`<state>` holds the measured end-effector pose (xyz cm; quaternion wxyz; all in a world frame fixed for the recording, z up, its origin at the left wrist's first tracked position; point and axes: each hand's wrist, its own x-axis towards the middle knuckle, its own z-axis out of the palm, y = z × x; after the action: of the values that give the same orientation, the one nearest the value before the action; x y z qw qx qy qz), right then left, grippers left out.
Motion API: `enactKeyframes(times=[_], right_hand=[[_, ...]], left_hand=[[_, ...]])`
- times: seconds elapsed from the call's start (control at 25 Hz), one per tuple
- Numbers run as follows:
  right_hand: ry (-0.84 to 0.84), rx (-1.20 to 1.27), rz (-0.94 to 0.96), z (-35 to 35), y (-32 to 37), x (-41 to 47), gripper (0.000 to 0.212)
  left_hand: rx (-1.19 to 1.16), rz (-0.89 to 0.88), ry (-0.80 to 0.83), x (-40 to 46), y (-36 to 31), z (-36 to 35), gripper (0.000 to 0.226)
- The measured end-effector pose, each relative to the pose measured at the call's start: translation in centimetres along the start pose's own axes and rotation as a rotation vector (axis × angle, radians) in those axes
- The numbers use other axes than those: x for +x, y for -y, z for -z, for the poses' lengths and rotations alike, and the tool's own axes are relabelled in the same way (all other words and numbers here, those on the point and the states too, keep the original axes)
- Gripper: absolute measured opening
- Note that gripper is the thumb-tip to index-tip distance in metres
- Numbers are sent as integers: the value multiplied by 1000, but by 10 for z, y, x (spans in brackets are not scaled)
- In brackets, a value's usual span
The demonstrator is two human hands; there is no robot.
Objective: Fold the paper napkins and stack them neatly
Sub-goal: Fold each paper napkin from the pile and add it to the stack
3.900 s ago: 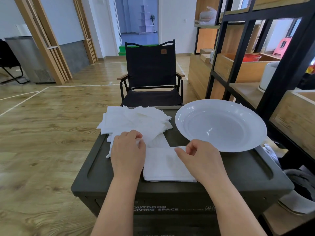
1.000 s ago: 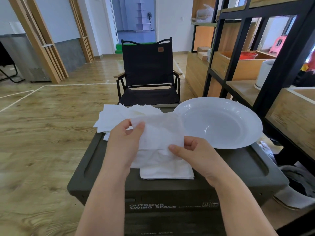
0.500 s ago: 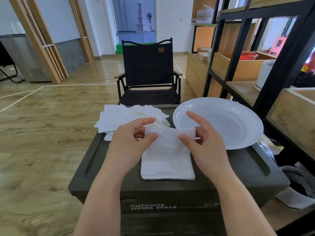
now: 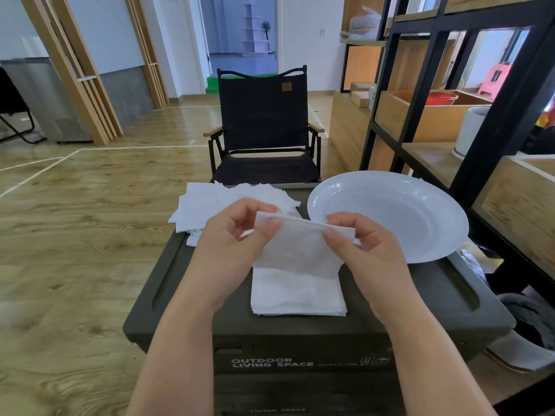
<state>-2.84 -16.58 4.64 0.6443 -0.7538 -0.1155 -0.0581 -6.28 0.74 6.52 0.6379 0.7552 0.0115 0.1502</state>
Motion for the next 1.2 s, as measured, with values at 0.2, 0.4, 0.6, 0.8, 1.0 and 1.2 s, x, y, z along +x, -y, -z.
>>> enactKeyframes(times=[0.2, 0.4, 0.6, 0.8, 1.0, 1.2], right_hand=[[-70, -81, -173, -11, -14, 1, 10], [-99, -548, -120, -20, -30, 3, 16], [-84, -683, -119, -25, -35, 2, 27], [-64, -745, -141, -22, -37, 2, 21], [-38, -847, -91, -24, -38, 1, 15], [-73, -868, -126, -17, -38, -2, 18]], left_hand=[[199, 241, -110, 6, 16, -5, 7], [621, 356, -68, 12, 42, -5, 24], [729, 305, -78, 9, 55, -8, 26], [827, 324, -31, 8, 57, -9, 32], [868, 395, -12, 7, 54, -10, 39], [888, 456, -11, 11, 57, -8, 40]])
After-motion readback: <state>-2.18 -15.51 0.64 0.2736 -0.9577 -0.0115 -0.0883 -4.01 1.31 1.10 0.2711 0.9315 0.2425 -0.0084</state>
